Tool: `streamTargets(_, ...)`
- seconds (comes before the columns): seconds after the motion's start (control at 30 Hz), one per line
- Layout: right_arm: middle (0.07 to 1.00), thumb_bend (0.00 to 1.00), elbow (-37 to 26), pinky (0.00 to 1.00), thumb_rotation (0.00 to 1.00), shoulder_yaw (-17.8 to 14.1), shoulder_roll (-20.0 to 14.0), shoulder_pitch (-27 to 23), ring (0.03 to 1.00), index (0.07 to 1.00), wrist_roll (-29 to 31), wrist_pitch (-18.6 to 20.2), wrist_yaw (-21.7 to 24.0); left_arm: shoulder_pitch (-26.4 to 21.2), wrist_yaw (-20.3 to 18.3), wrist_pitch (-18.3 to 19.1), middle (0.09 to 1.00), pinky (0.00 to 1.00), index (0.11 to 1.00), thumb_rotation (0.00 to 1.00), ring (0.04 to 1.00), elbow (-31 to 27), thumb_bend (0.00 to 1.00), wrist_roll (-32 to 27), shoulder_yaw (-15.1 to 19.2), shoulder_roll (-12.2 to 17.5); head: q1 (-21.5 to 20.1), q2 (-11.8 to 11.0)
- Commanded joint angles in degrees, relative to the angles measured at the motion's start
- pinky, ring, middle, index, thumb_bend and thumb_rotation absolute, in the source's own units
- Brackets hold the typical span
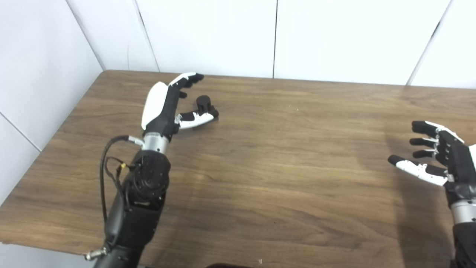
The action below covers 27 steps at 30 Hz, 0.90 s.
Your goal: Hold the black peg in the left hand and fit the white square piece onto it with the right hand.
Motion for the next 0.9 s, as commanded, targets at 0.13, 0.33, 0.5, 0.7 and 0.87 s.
streamTargets(0.13,0.760,0.65,-2.28,0.54,0.00,-0.40,-0.59,-2.14,0.660,0.734,0.61,-1.20,-0.23,-5.23,-2.92,3.47,0.917,0.71,0.785,0.31,0.908,0.27,0.76,7.92,-1.91,4.47,-0.20,0.04)
streamTargets(0.33,0.757,0.64,-2.83,0.53,0.00,-0.30,-0.76,-2.11,0.664,0.734,0.14,-0.44,-0.13,-7.52,-3.26,2.91,0.948,0.86,0.785,0.36,0.960,4.99,0.80,9.15,-2.66,5.98,-0.69,0.05)
streamTargets(0.5,0.751,0.64,-3.25,0.51,0.00,-0.55,-0.94,-2.18,0.658,0.721,0.24,-0.13,-0.11,-9.32,-3.84,3.36,0.967,0.94,0.790,0.45,0.986,8.14,0.86,10.99,-4.05,7.13,-0.79,0.07)
streamTargets(0.7,0.742,0.65,-3.94,0.52,0.00,-0.72,-0.61,-2.02,0.648,0.714,0.35,0.55,-0.19,-10.90,-4.79,4.10,0.985,0.96,0.798,0.52,0.999,11.42,0.92,12.98,-5.58,7.53,-1.25,0.21)
streamTargets(0.87,0.745,0.65,-4.90,0.52,0.00,-0.56,-0.50,-1.79,0.654,0.719,0.18,1.20,-0.15,-11.24,-4.03,2.96,0.985,0.93,0.794,0.57,0.991,14.94,0.96,12.99,-6.73,7.61,-1.55,0.29)
